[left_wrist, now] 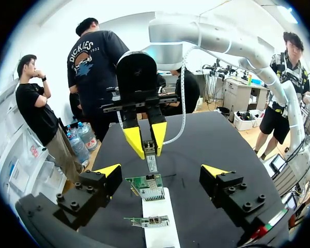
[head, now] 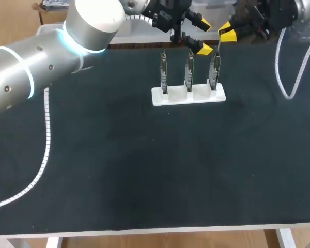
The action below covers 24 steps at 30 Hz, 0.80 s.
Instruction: Pick up the optical module with the left hand, and insert it into the network port with the right hand.
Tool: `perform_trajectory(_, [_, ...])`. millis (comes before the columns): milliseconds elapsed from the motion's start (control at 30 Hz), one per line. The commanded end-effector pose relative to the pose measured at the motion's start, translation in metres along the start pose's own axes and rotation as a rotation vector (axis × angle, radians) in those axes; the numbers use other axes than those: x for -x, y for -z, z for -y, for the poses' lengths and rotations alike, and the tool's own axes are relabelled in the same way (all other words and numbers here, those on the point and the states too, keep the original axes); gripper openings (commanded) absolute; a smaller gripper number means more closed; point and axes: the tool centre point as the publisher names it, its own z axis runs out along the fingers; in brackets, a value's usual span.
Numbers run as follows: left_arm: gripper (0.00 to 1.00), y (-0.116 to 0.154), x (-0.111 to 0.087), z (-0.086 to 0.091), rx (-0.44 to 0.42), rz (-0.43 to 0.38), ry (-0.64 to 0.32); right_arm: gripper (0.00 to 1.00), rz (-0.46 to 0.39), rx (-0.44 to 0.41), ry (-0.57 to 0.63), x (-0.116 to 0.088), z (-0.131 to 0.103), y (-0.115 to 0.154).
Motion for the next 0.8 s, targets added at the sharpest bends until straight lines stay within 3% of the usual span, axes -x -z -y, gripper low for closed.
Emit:
perform_trajectory(33, [1.0, 0.0, 0.0, -0.002, -0.005, -0.003, -0.002, 0.0, 0.002, 0.077, -0.009, -0.005, 0.017, 0.003])
perform_trajectory(800, [1.0, 0.0, 0.0, -0.002, -0.005, -0.003, -0.002, 0.0, -0.013, 0.153, -0.053, -0.021, 0.032, -0.002])
